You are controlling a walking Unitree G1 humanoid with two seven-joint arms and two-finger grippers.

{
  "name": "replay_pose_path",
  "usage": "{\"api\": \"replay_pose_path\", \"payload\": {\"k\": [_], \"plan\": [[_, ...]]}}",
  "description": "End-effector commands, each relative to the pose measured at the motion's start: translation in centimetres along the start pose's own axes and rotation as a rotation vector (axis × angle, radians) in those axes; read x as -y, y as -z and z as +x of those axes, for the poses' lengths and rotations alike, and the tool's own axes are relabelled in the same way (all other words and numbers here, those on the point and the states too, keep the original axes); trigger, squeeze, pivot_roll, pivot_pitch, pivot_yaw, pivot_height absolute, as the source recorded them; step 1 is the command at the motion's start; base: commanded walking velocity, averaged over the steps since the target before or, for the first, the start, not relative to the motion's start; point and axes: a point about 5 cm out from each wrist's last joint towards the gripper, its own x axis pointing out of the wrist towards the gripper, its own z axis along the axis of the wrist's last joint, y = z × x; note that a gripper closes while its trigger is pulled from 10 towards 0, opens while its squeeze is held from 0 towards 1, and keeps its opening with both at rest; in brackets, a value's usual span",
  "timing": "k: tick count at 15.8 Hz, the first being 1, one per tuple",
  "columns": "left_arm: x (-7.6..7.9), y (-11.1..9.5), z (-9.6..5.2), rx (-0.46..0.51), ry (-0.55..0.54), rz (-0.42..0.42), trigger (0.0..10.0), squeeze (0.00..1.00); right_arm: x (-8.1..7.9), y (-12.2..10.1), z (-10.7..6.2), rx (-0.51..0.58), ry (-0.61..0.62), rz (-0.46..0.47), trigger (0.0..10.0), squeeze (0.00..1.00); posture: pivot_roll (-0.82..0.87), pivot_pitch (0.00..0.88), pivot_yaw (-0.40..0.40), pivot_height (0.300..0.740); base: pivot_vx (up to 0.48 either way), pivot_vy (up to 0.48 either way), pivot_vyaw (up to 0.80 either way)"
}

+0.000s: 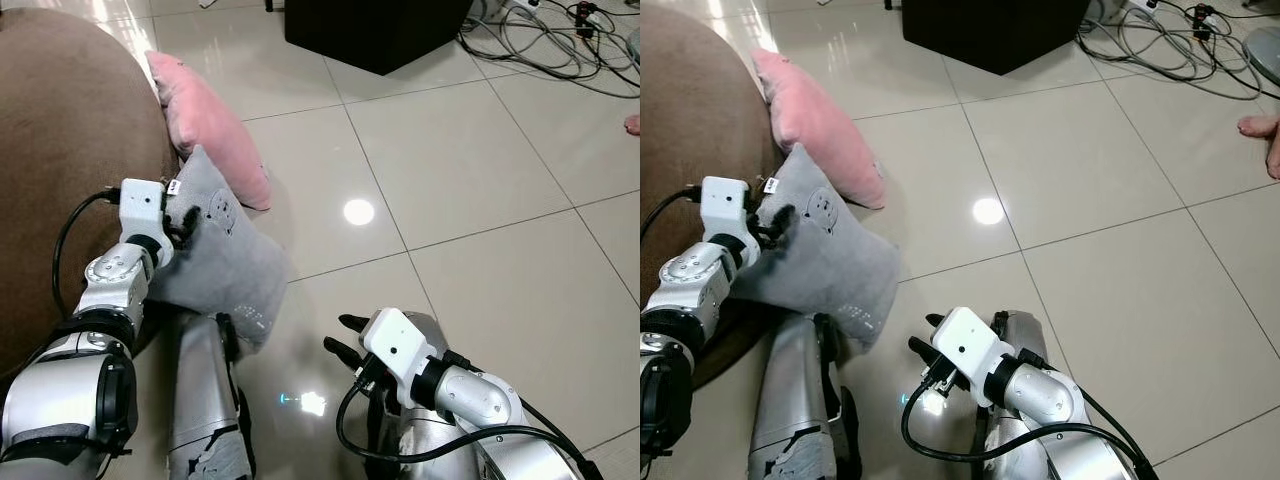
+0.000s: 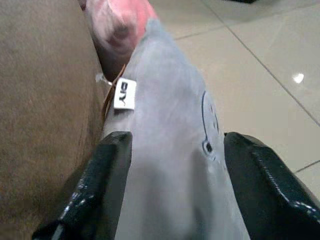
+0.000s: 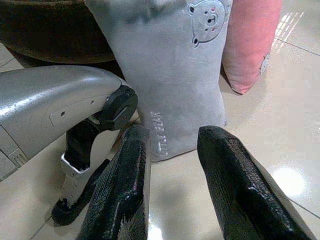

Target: Move the pillow to the sofa from floor

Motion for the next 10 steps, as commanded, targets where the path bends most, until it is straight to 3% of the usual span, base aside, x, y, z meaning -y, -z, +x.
{"api": "replay_pose_path", "payload": {"k": [1,2,3,4,7,10], "plan": [[0.3,0.9,-0.1,-0.056,0.000,0.034,10.0,1.00,-0.5,0.2,-0.2,0.001,-0.009,0.015,10.0,0.00,-0.16,0.297,-0.031,0.501,0.000,0.000,0.00],[0.0,1.4,-0.2,-0.112,-0.058,0.130,10.0,1.00,-0.6,0.2,-0.2,0.001,-0.010,0.016,10.0,0.00,-0.16,0.298,-0.029,0.501,0.000,0.000,0.00],[-0.2,1.7,-0.3,-0.141,-0.093,0.150,10.0,0.98,-0.7,0.2,-0.2,0.000,-0.010,0.016,10.0,0.00,-0.16,0.299,-0.027,0.501,0.000,0.000,0.00],[-0.1,2.0,-0.3,-0.159,-0.083,0.137,10.0,0.00,-0.8,0.2,-0.3,-0.001,-0.010,0.016,10.0,0.00,-0.16,0.301,-0.027,0.501,0.000,0.000,0.00],[1.2,3.6,-0.4,-0.248,-0.001,0.164,10.0,0.00,-0.9,0.3,-0.2,-0.006,-0.014,0.017,10.0,0.00,-0.16,0.303,-0.026,0.501,0.000,0.000,0.00],[1.3,4.0,-0.5,-0.282,-0.032,0.259,10.0,0.00,-0.9,0.2,-0.2,-0.007,-0.014,0.016,10.0,0.00,-0.16,0.308,-0.025,0.501,0.000,0.000,0.00]]}}
